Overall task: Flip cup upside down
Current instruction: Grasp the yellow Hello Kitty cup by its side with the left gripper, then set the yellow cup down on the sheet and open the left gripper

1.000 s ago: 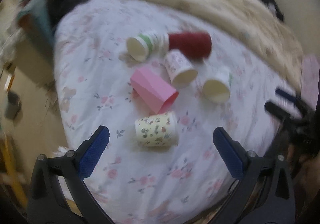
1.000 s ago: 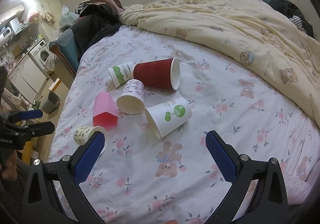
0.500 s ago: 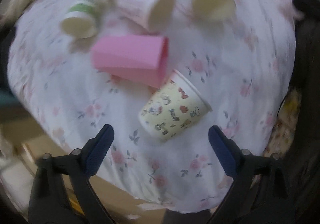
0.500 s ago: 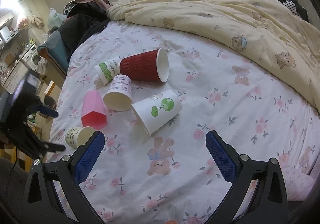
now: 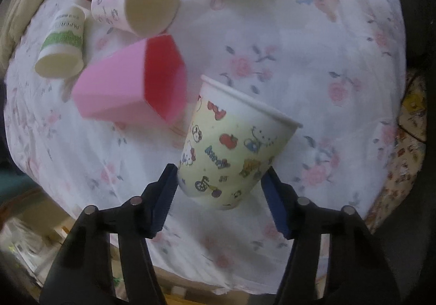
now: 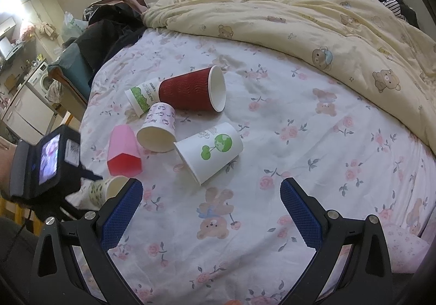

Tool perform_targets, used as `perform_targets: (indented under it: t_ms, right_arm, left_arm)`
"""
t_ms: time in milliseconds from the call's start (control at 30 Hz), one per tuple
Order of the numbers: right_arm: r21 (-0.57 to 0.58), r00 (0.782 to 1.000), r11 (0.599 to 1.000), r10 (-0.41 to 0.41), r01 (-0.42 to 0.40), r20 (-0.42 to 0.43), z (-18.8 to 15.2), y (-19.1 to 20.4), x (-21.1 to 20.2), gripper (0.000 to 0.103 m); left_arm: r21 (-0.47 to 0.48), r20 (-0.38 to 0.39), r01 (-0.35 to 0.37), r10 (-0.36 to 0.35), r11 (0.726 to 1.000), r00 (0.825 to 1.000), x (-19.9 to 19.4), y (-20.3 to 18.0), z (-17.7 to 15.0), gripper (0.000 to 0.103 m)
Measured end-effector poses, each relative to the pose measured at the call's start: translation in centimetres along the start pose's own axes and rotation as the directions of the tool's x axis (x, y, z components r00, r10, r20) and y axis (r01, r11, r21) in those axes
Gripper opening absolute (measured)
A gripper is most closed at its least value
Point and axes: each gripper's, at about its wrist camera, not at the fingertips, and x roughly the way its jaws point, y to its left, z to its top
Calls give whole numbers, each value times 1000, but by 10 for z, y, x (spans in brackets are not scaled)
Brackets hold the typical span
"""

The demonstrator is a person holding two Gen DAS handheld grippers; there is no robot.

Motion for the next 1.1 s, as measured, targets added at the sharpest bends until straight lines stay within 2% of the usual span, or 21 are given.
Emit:
perform_targets:
  t_ms: [133,233,300,367,400,467,533,567,667,700,767,800,867,1000,1100]
  right_arm:
    - [6,1000,1000,16,-16,10,2,0,-5,103]
    - [22,999,999,42,-42,19,2,-2,-11,103]
    - [31,998,998,52,-53,29,3,-3,-15,103]
    - [40,997,997,60,-62,37,3,-4,-19,103]
    - [44,997,997,62,-64,40,3,-5,-21,103]
    - [50,997,997,64,-66,43,3,-8,-23,103]
    - [61,997,996,69,-72,42,2,-10,-24,103]
    - [68,996,995,74,-77,41,2,-12,-25,103]
    - [81,996,993,78,-82,50,2,-15,-29,103]
    - [84,996,993,75,-79,55,3,-17,-30,103]
    - [96,995,992,73,-80,73,3,-20,-34,103]
    - [99,995,992,71,-78,75,4,-22,-35,103]
    - [107,995,991,69,-76,67,3,-25,-34,103]
    - [113,995,990,78,-84,55,2,-26,-33,103]
    - [114,995,990,78,-84,56,2,-27,-33,103]
  left_arm:
    - [-146,48,70,-64,987,997,-11,-6,-13,58]
    - [-274,98,158,-136,949,986,-17,-12,-20,58]
    - [-357,138,177,-136,917,981,-18,-17,-21,58]
    - [-467,164,207,-146,860,976,-15,-21,-27,58]
    - [-521,186,243,-169,818,968,-15,-20,-26,58]
    - [-622,239,300,-190,723,952,-11,-17,-39,58]
    - [-699,289,367,-227,614,930,1,-20,-45,58]
    - [-724,308,384,-229,574,923,4,-18,-48,58]
    - [-798,338,404,-223,447,914,10,-23,-55,57]
    - [-822,338,393,-202,412,919,4,-28,-59,57]
    - [-861,327,353,-135,366,936,-2,-35,-59,57]
    - [-873,330,356,-135,332,934,0,-38,-60,57]
    - [-887,338,361,-129,288,932,4,-41,-60,57]
    - [-903,336,356,-118,243,934,11,-42,-54,57]
    - [-908,328,344,-103,239,939,14,-46,-43,57]
